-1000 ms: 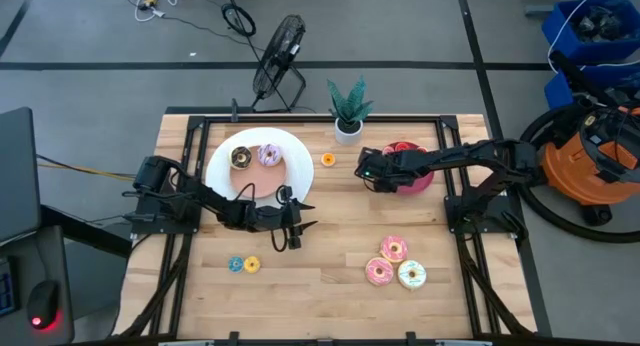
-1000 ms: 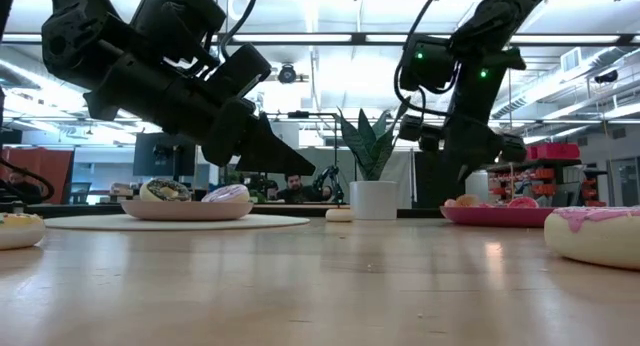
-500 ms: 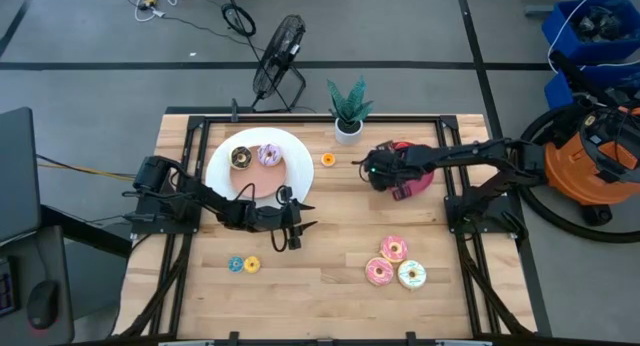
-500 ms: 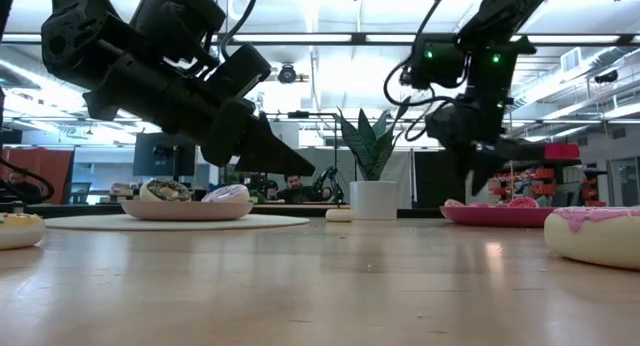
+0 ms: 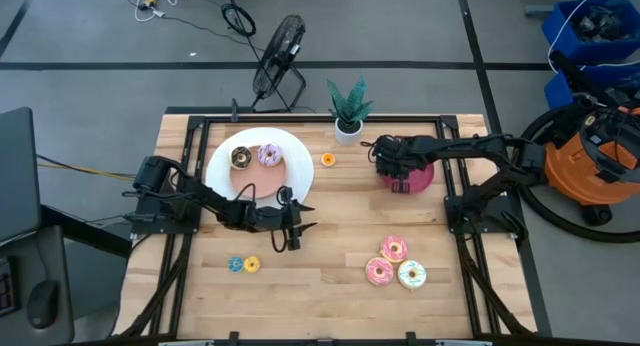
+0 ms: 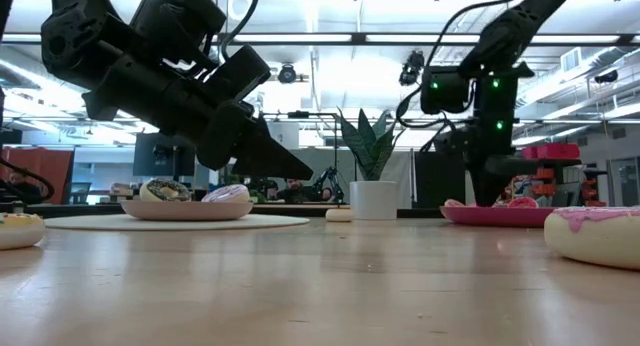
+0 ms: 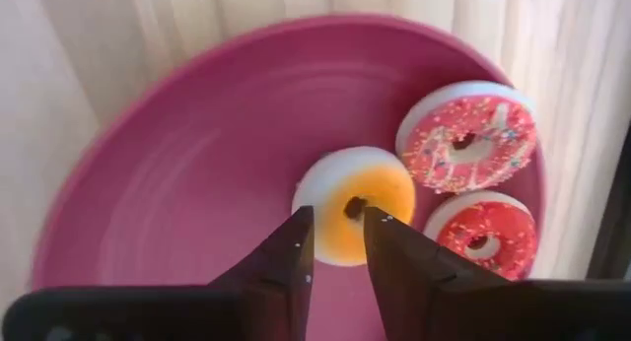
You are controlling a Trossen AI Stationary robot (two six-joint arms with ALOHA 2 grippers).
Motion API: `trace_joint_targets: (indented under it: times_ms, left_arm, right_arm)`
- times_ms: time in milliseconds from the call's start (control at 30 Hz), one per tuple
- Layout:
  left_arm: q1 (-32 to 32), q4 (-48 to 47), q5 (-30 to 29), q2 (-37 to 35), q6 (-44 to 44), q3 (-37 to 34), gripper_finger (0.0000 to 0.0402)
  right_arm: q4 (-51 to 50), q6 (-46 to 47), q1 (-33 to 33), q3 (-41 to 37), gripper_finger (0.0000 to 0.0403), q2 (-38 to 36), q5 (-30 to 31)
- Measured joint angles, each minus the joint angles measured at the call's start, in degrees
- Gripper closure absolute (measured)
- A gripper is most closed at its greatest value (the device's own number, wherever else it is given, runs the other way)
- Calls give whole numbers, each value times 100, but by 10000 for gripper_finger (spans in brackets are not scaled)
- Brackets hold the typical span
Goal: Pick & Place donuts
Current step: Put the small brown donut on the red plate
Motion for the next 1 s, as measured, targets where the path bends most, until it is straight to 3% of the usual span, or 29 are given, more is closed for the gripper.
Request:
trace_joint_targets:
  times_ms: [300, 400, 567, 800, 900, 1000]
  left_arm:
    - [0, 7, 2, 0, -2, 0, 198]
    - [0, 9, 4, 0, -2, 0, 198]
    - [0, 11, 4, 0, -13, 0, 198]
    - [1, 9, 33, 0, 93, 0, 198]
    - [2, 28, 195, 0, 576, 0, 198]
    - [0, 205, 283, 0, 1457, -3, 198]
  right_arm:
    - [335, -467, -6, -224, 287, 0, -21]
    - [329, -472, -20, -225, 309, 0, -65]
    - [288, -471, -73, -225, 387, 0, -81]
    - [-373, -309, 32, 88, 399, -94, -90]
    - [-635, -41, 155, 382, 400, -303, -764]
    - [-207, 192, 287, 481, 401, -600, -2493]
